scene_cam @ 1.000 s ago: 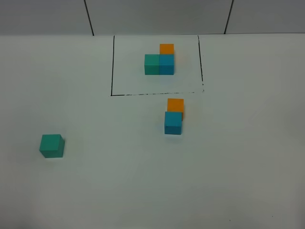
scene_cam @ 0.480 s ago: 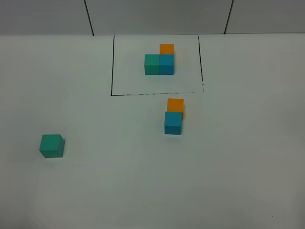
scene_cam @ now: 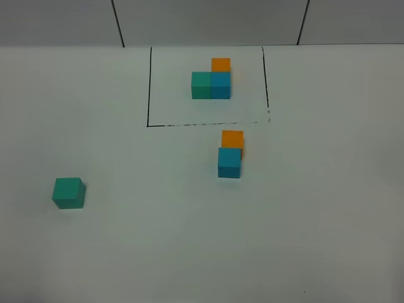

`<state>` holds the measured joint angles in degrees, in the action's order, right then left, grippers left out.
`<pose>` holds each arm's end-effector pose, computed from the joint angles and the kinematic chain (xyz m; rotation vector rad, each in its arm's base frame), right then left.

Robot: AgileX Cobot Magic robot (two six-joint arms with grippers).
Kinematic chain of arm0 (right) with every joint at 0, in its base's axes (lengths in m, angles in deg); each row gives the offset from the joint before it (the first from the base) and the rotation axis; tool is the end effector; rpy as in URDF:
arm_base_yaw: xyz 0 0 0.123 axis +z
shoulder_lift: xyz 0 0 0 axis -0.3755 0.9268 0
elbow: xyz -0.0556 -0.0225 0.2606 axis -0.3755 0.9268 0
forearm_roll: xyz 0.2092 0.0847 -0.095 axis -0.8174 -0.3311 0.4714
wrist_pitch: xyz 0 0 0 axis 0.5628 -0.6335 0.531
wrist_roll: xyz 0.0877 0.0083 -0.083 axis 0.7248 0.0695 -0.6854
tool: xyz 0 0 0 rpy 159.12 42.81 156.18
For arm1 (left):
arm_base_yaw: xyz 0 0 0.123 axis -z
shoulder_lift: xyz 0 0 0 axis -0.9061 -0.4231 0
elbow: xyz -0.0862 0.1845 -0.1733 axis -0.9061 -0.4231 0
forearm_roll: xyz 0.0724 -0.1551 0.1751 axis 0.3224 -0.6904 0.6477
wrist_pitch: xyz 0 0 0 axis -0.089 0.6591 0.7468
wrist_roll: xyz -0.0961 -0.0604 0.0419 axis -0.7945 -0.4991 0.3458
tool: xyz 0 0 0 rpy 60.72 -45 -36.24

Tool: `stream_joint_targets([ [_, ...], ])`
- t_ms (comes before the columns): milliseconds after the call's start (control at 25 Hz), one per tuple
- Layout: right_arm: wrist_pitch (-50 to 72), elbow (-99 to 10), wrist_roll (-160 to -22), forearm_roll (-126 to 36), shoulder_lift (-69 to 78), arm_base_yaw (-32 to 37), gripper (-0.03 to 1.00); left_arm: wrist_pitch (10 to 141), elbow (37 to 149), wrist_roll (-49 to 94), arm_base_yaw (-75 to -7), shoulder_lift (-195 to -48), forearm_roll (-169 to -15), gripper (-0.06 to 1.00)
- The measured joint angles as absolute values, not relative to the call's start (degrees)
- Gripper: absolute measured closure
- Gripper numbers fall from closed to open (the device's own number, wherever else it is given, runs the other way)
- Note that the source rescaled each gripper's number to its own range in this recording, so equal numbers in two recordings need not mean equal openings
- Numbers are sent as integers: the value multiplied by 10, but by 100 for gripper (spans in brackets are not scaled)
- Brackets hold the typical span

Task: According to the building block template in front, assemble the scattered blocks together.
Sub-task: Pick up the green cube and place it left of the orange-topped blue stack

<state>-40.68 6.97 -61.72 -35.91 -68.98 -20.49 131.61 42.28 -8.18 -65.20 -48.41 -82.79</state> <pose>0.0329 -0.0012 0.2602 0.0824 2.0404 0.0612 0.0331 -0.0076 0.2640 0.0598 2.0145 -0.0468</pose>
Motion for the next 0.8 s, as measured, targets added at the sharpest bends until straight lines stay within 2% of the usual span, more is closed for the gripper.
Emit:
stream_joint_targets([
  [160,-407,70,-617,-359,-690,-205,19,1316,423,-82,-652,-489,-827,18],
  [320,-407,70,-617,-359,-690,-205,19,1299,432,-82,-652,-566,-824,17],
  [480,-407,70,-617,-360,-691,-205,19,1269,455,-87,-652,-728,-828,12],
  [800,-407,70,-617,-360,-691,-205,19,1243,572,-100,-651,-1103,-873,11],
])
